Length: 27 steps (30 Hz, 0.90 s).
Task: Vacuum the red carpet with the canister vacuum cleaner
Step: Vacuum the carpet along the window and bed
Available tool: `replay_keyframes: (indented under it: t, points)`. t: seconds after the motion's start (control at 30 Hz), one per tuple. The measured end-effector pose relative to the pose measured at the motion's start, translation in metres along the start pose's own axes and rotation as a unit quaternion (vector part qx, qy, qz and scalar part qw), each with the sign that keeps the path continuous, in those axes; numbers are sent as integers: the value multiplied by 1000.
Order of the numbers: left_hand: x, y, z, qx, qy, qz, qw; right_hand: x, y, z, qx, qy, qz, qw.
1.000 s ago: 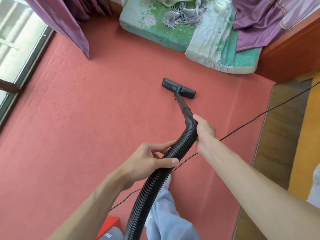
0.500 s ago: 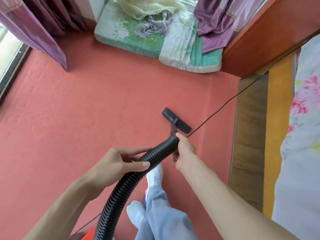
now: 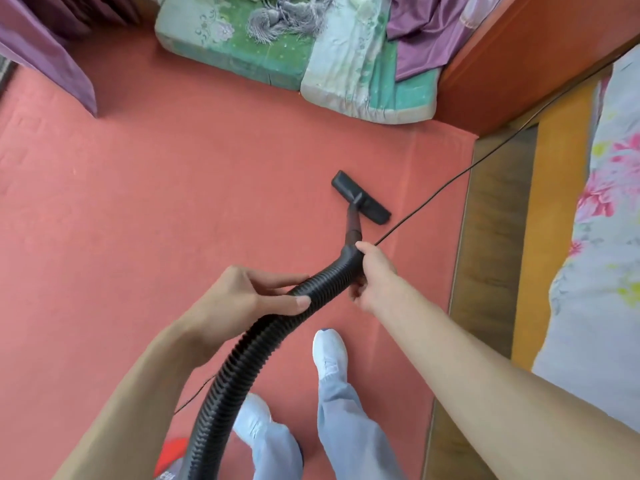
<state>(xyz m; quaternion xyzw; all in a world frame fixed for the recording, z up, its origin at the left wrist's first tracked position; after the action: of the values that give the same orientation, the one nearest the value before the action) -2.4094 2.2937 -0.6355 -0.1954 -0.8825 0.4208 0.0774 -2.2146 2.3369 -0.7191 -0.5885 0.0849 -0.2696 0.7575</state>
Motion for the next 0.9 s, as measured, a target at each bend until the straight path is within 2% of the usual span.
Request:
replay_keyframes:
  t: [0.07, 0.2, 0.3, 0.43, 0.53, 0.67, 0.83, 0.9]
  points:
    - [14, -17, 0, 7, -9, 21, 1000, 3, -12, -13, -23, 5, 30, 999]
    - [29, -19, -6, 21, -7, 22, 1000, -1, -16, -17, -42, 33, 36, 998]
    - [23, 1, -13, 14, 13, -12, 1000, -10, 5, 5, -16, 51, 29, 998]
    - [-11, 35, -15, 7, -5, -75, 997, -6, 40, 32, 15, -8, 24, 1000]
    - [-31, 45, -10, -5, -8, -77, 997, 2, 51, 45, 11, -48, 37, 998]
    - [-32, 27, -7, -11, 4, 9, 1000, 12, 33, 45, -2, -85, 69, 994]
    - [-23, -22, 5, -12, 18, 201, 979, 19, -23, 9, -75, -172, 161, 969]
    - [-21, -33, 16, -4, 4, 225, 974, 14, -30, -4, -83, -193, 175, 962]
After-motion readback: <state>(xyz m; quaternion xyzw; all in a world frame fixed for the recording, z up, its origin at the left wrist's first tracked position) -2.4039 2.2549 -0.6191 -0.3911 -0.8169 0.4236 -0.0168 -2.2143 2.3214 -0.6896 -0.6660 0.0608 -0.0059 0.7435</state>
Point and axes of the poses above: each hand's wrist, its own y-axis towards the middle knuckle, its own x-axis out of the back of the hand, z = x × y, the point moved 4 cm from there along y, towards the middle knuckle, and after that the axes turned 10 degrees about y, right-handed, at the moved point
